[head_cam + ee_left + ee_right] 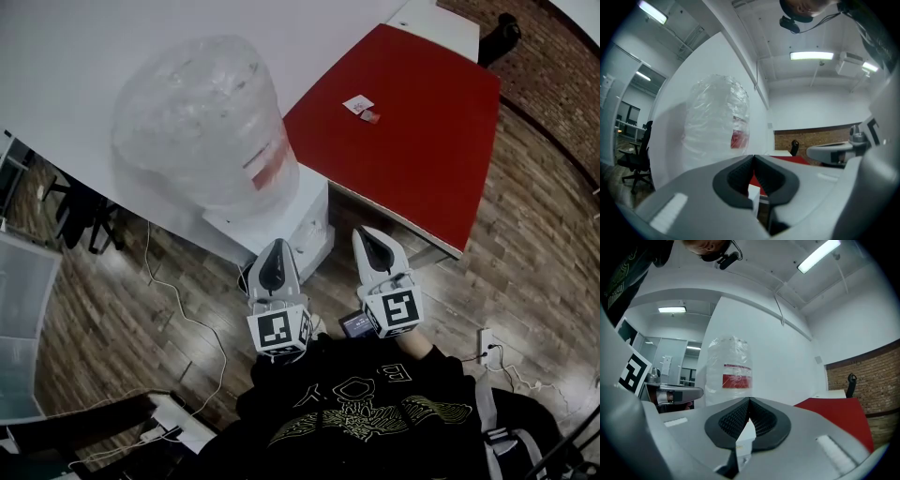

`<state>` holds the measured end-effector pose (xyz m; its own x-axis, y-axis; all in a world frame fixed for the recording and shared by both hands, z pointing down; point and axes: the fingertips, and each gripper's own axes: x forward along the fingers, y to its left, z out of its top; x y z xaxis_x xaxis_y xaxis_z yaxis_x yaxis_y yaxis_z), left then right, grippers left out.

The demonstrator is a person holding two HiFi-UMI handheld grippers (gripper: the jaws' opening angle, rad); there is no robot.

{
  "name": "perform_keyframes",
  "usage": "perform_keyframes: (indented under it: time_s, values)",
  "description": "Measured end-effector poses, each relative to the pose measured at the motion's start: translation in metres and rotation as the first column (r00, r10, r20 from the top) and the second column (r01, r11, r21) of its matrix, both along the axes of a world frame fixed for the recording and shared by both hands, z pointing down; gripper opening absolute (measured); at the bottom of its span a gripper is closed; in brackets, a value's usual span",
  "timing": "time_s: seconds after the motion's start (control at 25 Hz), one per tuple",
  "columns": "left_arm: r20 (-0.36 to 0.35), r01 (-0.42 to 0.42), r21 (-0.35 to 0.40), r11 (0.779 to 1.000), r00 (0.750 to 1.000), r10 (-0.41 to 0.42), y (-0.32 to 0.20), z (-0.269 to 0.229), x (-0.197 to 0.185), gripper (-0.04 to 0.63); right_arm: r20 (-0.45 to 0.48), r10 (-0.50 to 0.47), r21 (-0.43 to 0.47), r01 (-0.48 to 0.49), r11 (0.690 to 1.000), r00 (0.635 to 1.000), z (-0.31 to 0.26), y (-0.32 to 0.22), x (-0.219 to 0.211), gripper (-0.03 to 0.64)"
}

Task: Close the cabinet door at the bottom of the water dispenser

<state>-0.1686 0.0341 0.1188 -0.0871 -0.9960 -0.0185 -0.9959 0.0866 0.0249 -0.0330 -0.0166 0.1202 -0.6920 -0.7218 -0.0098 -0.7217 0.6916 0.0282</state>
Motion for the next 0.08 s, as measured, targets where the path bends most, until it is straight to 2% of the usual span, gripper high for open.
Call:
perform_keyframes:
  time_s: [0.08]
  values:
    - [0.003,0.002,0.0,1.0,1.0,-0.002,-0.0005,0.0002,0.0001,0.008,-0.001,-0.006,-0.002,0.006,1.0,1.0,0.0004,-0.0004,-0.0009,-0.002]
